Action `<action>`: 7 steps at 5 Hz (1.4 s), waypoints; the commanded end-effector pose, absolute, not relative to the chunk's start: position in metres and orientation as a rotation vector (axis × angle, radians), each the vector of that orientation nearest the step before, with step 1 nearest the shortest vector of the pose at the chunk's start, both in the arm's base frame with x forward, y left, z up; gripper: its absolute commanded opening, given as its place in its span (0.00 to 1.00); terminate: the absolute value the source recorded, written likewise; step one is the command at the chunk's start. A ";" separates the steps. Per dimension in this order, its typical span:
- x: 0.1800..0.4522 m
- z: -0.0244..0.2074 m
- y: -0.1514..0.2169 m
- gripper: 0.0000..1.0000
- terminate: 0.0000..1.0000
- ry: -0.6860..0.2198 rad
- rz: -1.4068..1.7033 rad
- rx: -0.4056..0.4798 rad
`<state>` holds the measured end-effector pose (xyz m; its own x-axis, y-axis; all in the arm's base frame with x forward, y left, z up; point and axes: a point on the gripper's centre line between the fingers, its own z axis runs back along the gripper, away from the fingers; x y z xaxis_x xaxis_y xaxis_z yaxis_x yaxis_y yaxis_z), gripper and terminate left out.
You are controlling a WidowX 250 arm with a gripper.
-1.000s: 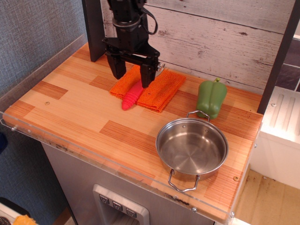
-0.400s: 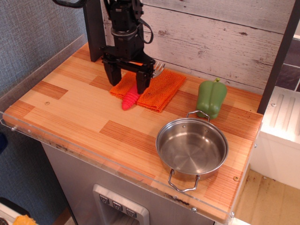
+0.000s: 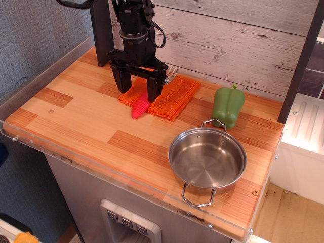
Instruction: Take the red fork off the cloth and place it on the left side.
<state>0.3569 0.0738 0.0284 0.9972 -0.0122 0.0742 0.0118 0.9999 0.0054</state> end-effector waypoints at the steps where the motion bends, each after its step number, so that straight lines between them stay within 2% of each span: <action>1: 0.362 0.035 0.074 1.00 0.00 -0.093 -0.026 0.023; 3: 0.362 0.033 0.071 1.00 0.00 -0.090 -0.041 0.028; 4: 0.362 0.033 0.071 0.00 0.00 -0.092 -0.047 0.032; 6: 0.360 0.033 0.072 0.00 0.00 -0.088 -0.047 0.032; 7: 0.360 0.049 0.071 0.00 0.00 -0.133 -0.047 0.031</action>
